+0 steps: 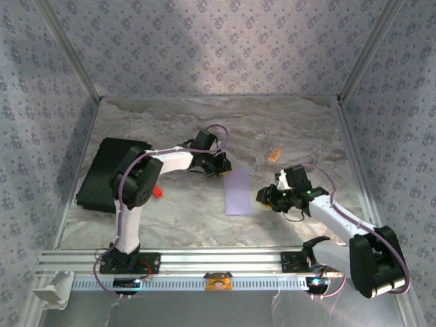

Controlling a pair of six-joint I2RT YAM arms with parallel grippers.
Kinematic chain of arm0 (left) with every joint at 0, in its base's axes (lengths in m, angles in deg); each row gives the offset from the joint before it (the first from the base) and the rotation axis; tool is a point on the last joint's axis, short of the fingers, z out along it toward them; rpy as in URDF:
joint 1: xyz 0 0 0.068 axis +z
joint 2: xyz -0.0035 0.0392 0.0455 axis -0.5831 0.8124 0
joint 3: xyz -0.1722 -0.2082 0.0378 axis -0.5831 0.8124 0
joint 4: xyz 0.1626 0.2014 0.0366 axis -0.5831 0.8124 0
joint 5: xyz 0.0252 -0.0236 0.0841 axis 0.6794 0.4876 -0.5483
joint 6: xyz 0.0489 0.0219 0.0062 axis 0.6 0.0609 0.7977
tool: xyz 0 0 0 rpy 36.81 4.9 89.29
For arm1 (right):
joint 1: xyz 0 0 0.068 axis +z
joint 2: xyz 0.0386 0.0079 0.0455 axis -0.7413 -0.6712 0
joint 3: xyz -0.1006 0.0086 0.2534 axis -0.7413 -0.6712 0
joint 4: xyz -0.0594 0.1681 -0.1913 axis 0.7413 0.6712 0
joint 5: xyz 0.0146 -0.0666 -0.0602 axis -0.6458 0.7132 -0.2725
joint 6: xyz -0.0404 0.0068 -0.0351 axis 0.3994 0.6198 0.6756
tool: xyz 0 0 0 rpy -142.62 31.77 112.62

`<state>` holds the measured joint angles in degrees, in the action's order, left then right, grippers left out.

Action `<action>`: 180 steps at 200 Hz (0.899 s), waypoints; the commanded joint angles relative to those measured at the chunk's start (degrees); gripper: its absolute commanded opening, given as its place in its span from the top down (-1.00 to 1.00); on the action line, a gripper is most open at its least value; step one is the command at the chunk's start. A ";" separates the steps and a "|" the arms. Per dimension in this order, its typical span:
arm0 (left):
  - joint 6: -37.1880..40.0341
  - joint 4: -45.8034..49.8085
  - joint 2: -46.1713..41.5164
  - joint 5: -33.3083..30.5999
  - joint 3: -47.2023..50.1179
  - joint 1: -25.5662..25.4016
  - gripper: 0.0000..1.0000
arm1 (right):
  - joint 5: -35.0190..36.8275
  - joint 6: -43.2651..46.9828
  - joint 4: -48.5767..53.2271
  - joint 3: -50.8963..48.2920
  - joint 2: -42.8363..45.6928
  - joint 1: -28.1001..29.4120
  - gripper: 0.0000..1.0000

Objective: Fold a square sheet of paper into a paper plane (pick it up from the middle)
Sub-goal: Fold the triangle a second time at the center of the table.

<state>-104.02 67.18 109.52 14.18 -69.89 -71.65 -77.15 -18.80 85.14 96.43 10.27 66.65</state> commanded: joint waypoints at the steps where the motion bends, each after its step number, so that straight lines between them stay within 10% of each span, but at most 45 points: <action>1: 1.34 2.15 2.25 -0.37 -0.04 0.27 0.87 | -2.48 -1.07 -0.37 -0.14 -0.77 1.39 0.22; 180: 1.14 2.02 3.08 -0.58 2.99 0.32 0.91 | -4.06 -5.67 -8.05 2.43 -14.52 7.54 0.18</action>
<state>-103.78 65.09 111.05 15.54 -68.49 -71.28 -79.84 -23.78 81.62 97.24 -2.14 73.45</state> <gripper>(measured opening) 0.048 0.416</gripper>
